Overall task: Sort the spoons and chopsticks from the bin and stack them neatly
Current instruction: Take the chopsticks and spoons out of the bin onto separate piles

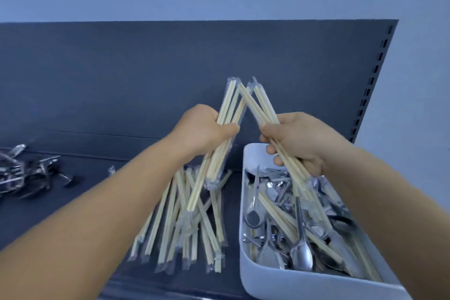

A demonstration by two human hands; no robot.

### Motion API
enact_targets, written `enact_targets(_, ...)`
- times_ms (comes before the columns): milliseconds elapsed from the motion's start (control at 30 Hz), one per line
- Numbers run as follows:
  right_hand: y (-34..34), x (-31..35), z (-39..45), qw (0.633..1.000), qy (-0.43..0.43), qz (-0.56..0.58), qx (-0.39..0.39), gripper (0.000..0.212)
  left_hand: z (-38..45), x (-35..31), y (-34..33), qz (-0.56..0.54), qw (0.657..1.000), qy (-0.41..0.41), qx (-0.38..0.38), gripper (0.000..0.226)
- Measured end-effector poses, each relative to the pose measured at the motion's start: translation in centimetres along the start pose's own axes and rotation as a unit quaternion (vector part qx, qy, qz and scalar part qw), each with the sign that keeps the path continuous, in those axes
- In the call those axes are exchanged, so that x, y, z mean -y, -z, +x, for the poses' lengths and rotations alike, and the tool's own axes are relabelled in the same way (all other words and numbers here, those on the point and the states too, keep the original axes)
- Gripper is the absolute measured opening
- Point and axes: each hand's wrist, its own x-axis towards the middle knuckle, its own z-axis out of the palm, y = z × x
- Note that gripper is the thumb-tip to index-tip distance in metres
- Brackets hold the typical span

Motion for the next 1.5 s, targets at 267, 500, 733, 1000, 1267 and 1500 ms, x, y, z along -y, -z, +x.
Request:
enact_targets(267, -10.6, -0.4, 3.2, 0.984, -0.083, -0.139, 0.072, 0.022, -1.8, 9.5, 2.6, 0.082, 0.992, 0.095, 0.021, 0.042)
enact_targets(500, -12.3, -2.4, 3.1, 0.959, -0.079, -0.273, 0.022, 0.014, -1.2, 13.0, -0.6, 0.132, 0.986, 0.071, 0.076, 0.025)
enact_targets(733, -11.4, -3.4, 1.6, 0.943, -0.033, -0.329, 0.03, 0.041, -1.8, 14.1, -2.0, 0.221, 0.965, 0.018, 0.139, 0.065)
enact_targets(1000, -7.5, -4.1, -0.3, 0.918, 0.058, -0.391, 0.005, 0.05, -3.3, 8.0, -3.1, 0.212, 0.962, -0.149, 0.089, 0.06)
enact_targets(1267, 0.2, -6.4, -1.7, 0.919, 0.012, -0.392, -0.043, 0.056, -4.6, 1.4, -6.6, 0.222, 0.935, -0.227, 0.159, 0.045)
enact_targets(1500, 3.6, -9.3, -2.4, 0.907, -0.039, -0.418, -0.013, 0.06, -4.7, 0.4, -11.5, 0.329, 0.899, -0.195, 0.214, 0.041)
